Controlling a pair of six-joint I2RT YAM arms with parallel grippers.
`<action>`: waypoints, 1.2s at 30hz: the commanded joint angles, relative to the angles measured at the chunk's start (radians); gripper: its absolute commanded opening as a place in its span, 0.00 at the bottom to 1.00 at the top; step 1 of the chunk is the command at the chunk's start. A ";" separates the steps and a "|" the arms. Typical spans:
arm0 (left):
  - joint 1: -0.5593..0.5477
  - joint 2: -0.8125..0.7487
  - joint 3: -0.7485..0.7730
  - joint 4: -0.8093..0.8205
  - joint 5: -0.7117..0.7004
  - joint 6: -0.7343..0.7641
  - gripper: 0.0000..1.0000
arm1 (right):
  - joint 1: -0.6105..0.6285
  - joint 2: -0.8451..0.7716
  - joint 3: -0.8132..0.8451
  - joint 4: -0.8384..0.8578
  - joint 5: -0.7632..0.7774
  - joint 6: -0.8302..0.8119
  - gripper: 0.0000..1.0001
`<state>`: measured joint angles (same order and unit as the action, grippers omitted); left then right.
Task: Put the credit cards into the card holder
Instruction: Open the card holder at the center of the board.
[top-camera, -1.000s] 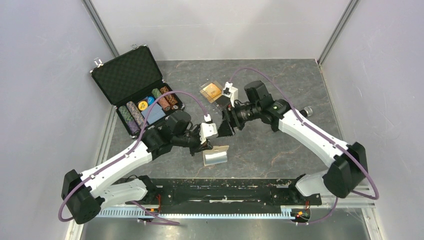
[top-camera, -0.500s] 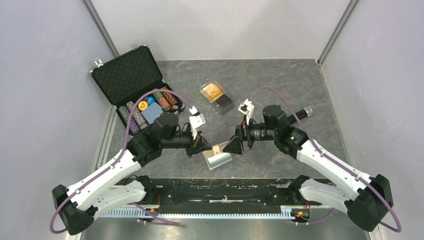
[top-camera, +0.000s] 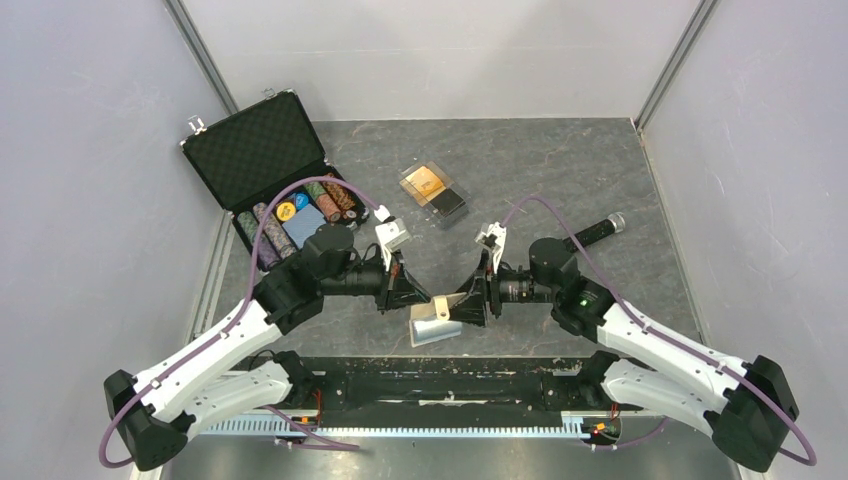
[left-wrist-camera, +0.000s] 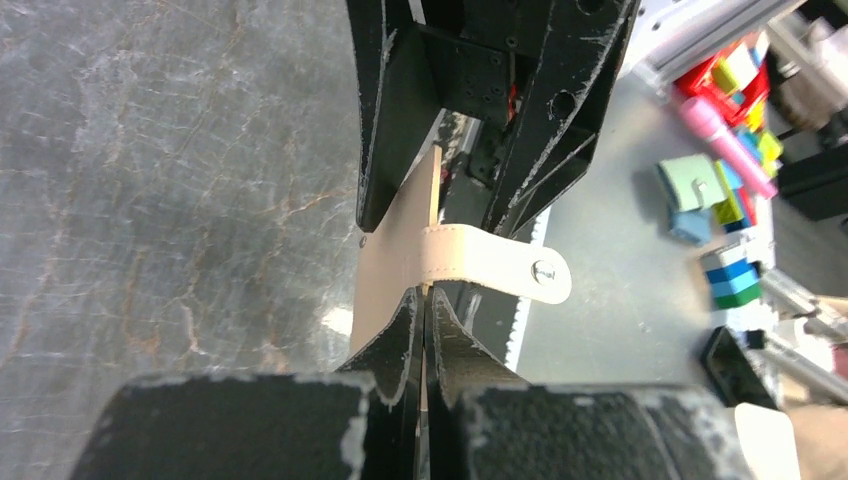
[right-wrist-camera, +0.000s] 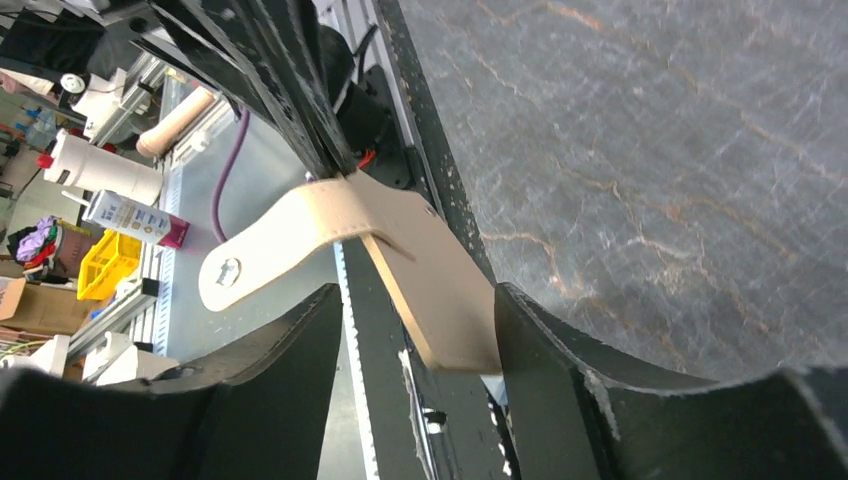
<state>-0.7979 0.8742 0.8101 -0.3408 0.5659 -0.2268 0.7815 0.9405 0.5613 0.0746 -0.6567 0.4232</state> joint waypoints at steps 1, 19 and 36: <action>0.000 -0.005 -0.020 0.120 0.037 -0.170 0.02 | 0.002 -0.025 0.029 0.090 -0.032 -0.010 0.56; -0.001 -0.052 -0.094 0.222 -0.214 -0.419 0.29 | 0.002 -0.003 -0.034 0.248 -0.019 0.062 0.00; 0.018 -0.135 -0.145 0.140 -0.351 -0.415 0.97 | -0.085 0.039 0.131 0.012 0.203 0.167 0.00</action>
<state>-0.7910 0.7868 0.6983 -0.2184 0.2539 -0.6281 0.7368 0.9726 0.6262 0.1051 -0.5102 0.5125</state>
